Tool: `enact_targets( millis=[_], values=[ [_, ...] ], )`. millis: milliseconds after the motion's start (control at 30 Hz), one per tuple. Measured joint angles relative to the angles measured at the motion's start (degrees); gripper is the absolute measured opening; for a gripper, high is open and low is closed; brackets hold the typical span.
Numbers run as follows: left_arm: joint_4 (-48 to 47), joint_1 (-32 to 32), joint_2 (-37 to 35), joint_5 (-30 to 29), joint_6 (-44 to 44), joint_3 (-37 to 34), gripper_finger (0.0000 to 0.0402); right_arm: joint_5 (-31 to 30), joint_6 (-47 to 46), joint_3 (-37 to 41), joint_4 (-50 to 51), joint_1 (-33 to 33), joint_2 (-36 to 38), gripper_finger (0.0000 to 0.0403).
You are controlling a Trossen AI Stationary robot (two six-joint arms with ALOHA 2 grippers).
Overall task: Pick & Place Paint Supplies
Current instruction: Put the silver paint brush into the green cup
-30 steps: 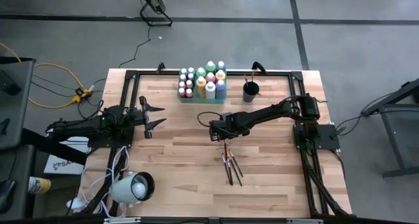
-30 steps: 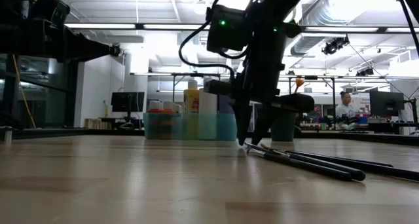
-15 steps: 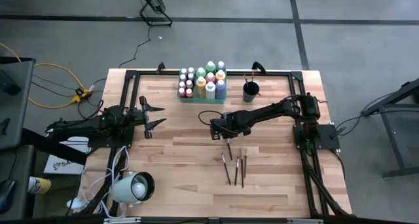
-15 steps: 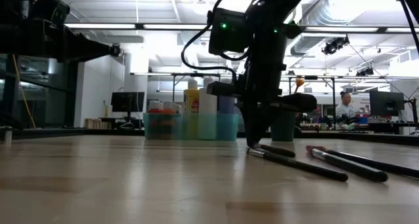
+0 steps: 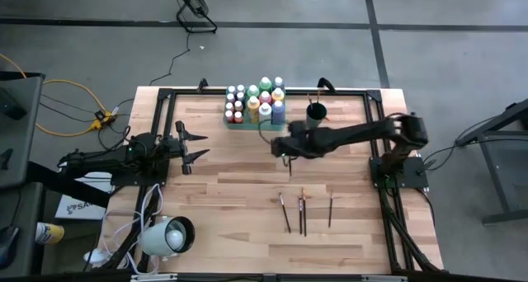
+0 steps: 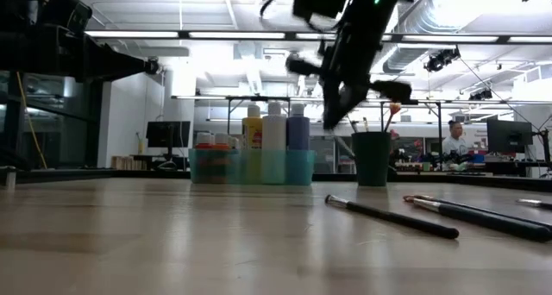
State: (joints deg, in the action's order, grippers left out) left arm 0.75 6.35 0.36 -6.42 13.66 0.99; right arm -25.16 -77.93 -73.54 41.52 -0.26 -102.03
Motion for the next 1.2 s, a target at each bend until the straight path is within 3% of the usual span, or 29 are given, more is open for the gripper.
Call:
enact_targets(
  millis=[233,433,800,1200],
  values=[
    [0.0,0.0,0.0,0.1,0.0,0.0,0.0198,-28.4,0.2,0.0,5.0,-2.8,10.3,0.0004],
    [0.0,0.0,0.0,0.3,0.0,0.0,0.0198,-42.0,8.1,-0.1,5.3,-8.6,14.2,0.0004],
    [0.0,0.0,0.0,0.3,0.0,0.0,0.0198,-41.5,15.4,0.8,3.4,-19.7,13.2,0.0004],
    [0.0,0.0,0.0,0.4,0.0,0.0,0.0198,-36.6,15.6,1.4,3.6,-21.1,10.5,0.0019]
  ],
)
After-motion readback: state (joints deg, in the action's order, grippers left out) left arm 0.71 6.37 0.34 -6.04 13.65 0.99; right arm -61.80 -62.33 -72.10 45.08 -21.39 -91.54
